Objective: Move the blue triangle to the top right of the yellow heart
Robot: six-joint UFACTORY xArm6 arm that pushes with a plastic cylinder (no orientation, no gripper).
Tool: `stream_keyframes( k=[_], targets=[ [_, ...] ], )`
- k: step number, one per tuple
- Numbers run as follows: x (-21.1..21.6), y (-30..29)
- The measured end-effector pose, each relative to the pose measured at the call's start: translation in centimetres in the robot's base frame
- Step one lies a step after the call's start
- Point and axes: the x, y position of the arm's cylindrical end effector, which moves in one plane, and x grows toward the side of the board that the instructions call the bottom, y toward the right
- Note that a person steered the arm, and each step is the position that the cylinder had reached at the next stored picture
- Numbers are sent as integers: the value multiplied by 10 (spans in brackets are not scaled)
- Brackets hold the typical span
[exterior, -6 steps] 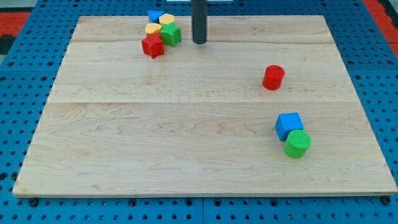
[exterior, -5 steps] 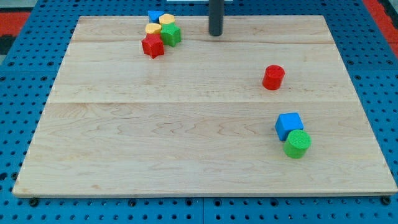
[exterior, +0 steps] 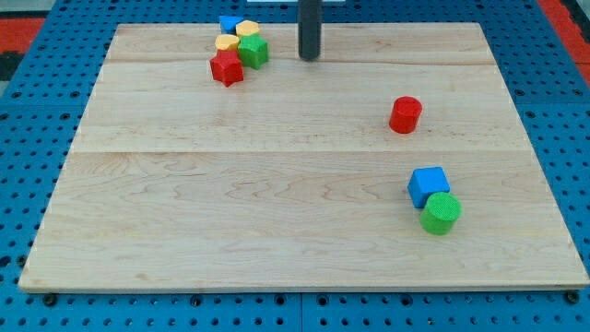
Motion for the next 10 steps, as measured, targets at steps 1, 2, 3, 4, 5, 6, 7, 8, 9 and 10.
stream_keyframes(
  k=[1, 2, 3, 4, 5, 6, 7, 8, 9, 10],
  targets=[
    [102, -82],
    [105, -223],
    [46, -326],
    [-36, -303],
    [-89, -261],
    [-122, -198],
    [-128, -126],
    [-118, -107],
    [-104, -92],
    [-98, -92]
  ],
)
